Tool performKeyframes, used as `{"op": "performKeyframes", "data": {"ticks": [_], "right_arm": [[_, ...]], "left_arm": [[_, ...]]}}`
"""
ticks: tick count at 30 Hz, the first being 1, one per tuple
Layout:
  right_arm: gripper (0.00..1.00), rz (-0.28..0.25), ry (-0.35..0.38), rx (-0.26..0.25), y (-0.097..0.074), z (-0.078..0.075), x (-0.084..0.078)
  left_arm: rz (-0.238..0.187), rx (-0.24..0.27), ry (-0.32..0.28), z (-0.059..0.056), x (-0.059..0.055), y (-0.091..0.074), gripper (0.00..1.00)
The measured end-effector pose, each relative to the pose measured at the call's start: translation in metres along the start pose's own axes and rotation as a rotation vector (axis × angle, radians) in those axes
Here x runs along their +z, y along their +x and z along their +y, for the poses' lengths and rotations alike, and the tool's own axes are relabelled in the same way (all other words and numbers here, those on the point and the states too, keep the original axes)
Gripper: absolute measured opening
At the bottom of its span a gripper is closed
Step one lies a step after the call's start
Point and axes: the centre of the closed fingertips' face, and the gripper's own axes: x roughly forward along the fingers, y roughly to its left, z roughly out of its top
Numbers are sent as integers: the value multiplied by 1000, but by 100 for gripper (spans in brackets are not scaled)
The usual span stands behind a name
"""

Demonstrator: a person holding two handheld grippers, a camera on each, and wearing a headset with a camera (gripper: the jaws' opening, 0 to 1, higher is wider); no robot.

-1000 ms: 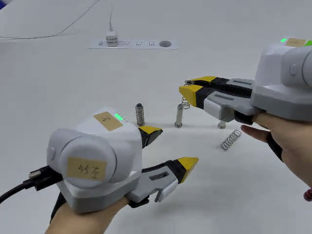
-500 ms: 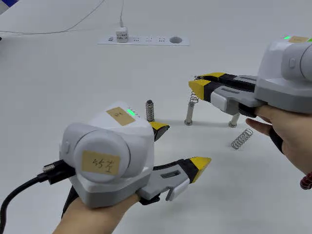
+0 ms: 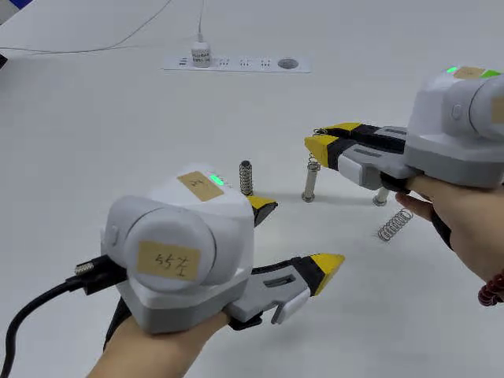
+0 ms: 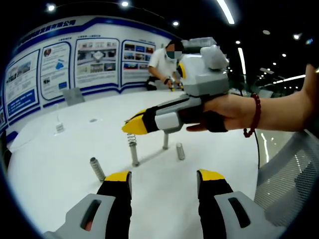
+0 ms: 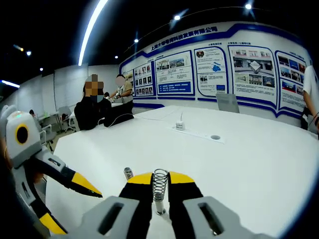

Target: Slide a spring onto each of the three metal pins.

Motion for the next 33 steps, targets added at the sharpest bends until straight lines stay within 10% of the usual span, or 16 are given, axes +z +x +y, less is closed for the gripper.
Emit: {"op": "performKeyframes", "data": {"ticks": [33], "right_arm": [[12,135,-70,-15,10,3,-44]], "left_arm": [[4,1,2,0,-1,0,53]]}}
